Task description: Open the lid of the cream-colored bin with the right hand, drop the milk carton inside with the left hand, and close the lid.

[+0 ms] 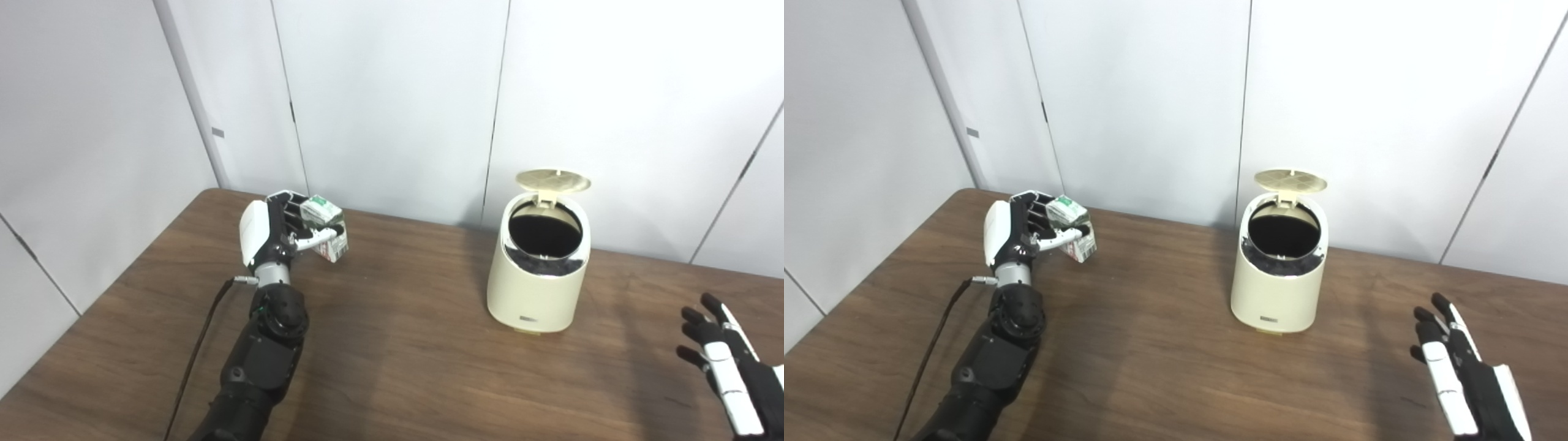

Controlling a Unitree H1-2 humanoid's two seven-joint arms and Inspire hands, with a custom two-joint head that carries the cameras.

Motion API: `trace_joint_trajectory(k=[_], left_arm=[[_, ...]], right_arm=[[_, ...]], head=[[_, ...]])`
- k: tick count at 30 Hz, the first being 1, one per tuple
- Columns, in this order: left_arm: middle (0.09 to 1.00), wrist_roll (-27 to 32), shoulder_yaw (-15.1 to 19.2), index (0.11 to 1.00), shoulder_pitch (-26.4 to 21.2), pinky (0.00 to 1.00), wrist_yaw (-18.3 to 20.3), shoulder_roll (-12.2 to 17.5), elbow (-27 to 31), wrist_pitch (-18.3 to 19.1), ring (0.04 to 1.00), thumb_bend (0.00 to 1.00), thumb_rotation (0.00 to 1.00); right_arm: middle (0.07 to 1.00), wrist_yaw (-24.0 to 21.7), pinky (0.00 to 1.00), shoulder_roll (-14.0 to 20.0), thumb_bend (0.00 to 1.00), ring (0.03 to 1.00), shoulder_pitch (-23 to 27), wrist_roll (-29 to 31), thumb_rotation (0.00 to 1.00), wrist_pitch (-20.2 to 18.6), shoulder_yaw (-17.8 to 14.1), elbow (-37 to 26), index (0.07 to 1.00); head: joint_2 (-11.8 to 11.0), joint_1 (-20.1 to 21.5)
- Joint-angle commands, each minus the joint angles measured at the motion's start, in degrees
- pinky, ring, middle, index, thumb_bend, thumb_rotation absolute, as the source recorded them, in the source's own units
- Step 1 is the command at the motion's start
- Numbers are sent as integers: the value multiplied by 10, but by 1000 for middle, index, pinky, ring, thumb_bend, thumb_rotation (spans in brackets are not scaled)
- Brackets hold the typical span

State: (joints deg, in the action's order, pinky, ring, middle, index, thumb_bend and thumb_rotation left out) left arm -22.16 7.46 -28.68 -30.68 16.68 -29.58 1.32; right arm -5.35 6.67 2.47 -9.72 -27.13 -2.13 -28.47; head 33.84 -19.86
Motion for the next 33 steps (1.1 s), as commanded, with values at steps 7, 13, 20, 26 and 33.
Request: trace_joint_trajectory(k=[7,13,20,26,33], left_arm=[[501,-8,1,472,-28,417,-27,3,35,-15,452,504,0],[504,-3,5,480,-6,409,-19,-15,116,-12,439,503,0],[498,4,-1,488,7,352,13,-35,204,-11,432,482,0],[489,-8,-15,495,14,337,51,-49,284,-1,436,476,0],[483,-16,-31,492,17,335,89,-68,352,8,438,477,0]], right_arm=[[897,0,830,2,455,907,9,-3,924,3,-2,-21,955],[907,1,842,3,476,918,13,-8,914,4,3,-16,960],[911,8,847,4,476,916,14,-17,924,13,10,-5,966],[909,14,851,-3,501,911,14,-11,898,29,9,7,961],[916,22,858,-8,492,915,8,-15,905,33,19,7,974]], head=[[1,2],[1,15],[3,51],[11,93],[17,130]])
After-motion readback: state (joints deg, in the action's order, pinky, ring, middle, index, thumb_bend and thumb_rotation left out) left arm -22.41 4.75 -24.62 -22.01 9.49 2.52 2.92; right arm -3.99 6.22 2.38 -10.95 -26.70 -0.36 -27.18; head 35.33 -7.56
